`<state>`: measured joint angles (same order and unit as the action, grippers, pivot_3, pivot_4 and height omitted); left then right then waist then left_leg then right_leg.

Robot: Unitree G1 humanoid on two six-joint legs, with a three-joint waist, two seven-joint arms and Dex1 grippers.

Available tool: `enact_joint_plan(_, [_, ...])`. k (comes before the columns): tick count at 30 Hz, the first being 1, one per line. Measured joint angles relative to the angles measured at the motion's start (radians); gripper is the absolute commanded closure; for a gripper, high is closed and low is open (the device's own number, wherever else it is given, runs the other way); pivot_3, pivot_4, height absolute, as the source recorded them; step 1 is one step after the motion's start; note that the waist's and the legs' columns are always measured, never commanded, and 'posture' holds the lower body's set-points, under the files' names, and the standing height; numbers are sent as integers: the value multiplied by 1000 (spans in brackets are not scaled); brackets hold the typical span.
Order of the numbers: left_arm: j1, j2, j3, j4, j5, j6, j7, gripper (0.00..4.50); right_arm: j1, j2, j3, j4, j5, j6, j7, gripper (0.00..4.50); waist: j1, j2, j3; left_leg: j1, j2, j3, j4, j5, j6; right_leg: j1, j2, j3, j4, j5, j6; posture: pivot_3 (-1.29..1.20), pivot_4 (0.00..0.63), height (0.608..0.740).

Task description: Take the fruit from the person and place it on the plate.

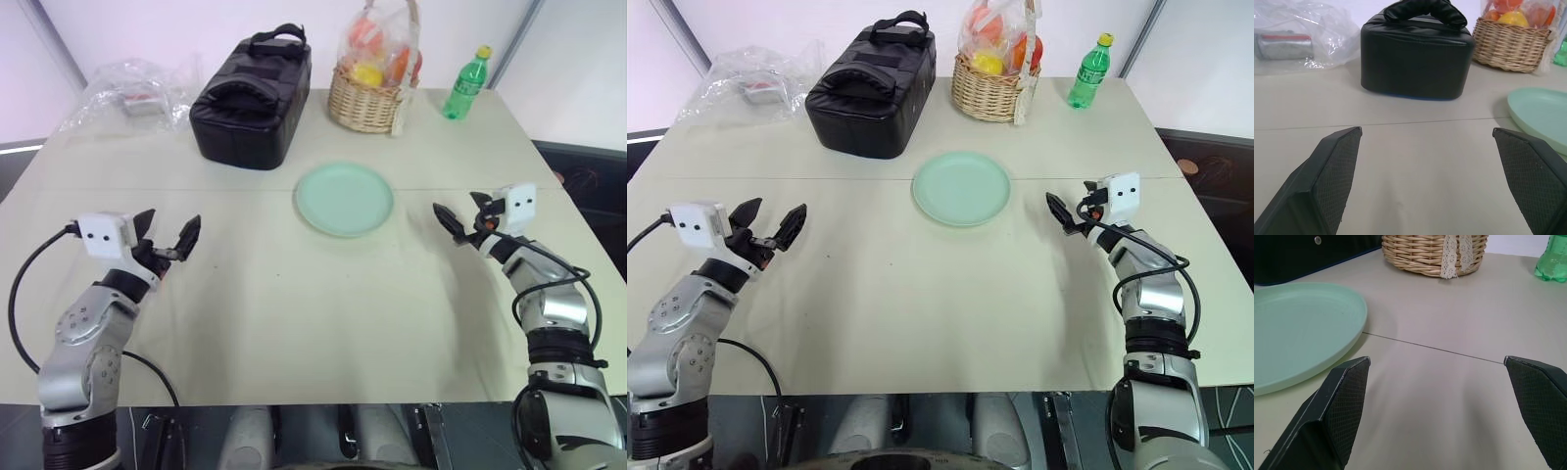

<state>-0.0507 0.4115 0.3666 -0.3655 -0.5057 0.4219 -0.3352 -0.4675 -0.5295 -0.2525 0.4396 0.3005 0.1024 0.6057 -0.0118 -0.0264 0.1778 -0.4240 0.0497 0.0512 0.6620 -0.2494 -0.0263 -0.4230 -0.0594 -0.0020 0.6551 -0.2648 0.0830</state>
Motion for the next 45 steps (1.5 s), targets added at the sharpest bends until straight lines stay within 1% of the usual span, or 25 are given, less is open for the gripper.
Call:
enact_joint_plan(26, [-18, 3, 0, 6, 15, 4, -3, 19, 0, 2, 0, 0, -1, 0, -10, 0, 1, 0, 0, 0, 0, 0, 0, 0, 0, 0, 0, 0, 0, 0, 0, 0, 150, 740])
enact_joint_plan(27, [-31, 16, 1, 6, -1, 13, -18, 19, 0, 3, 1, 0, -1, 0, -10, 0, 1, 0, 0, 0, 0, 0, 0, 0, 0, 0, 0, 0, 0, 0, 0, 0, 150, 740])
enact_joint_plan(30, [-76, 97, 5, -35, -103, 81, -89, 19, 2, 3, 1, 0, -1, 0, -10, 0, 0, 0, 0, 0, 0, 0, 0, 0, 0, 0, 0, 0, 0, 0, 0, 0, 150, 740])
enact_joint_plan(34, [-155, 284, 15, -123, -313, 234, -211, 19, 9, 1, 1, 0, -1, 1, -9, 0, -2, 0, 0, 0, 0, 0, 0, 0, 0, 0, 0, 0, 0, 0, 0, 0, 150, 740])
enact_joint_plan(37, [-212, 390, 27, -157, -452, 334, -258, 19, 15, -3, -4, -22, 10, 34, -8, 0, -2, 1, 0, 0, 0, 0, 0, 0, 0, 0, 0, 1, 0, 0, 0, 0, 150, 740])
enact_joint_plan(39, [-264, 437, 40, -158, -536, 387, -267, 19, -9, -4, -18, -55, 48, 126, -31, 0, -3, 2, 1, 0, 0, 0, 0, 0, 0, 0, 0, 1, 0, 0, 0, 0, 150, 740])
enact_joint_plan(41, [-314, 471, 43, -156, -585, 418, -267, 19, -64, -8, -46, -89, 90, 219, -65, 0, -5, 3, 2, 0, 0, 0, 0, 0, 0, 0, 0, 1, 0, 0, 0, 0, 150, 740])
enact_joint_plan(43, [-359, 480, 41, -148, -610, 426, -259, 19, -144, -9, -70, -139, 136, 295, -91, 0, -6, 4, 2, 1, 1, 0, 0, 0, 0, 0, 2, 1, 0, 0, 0, 0, 150, 740])
enact_joint_plan(45, [-387, 473, 41, -137, -624, 426, -244, 19, -216, -9, -70, -165, 153, 327, -106, 0, -5, 3, 2, 1, 1, -1, 0, 0, 0, 0, 3, 1, 0, 0, 0, 0, 150, 740])
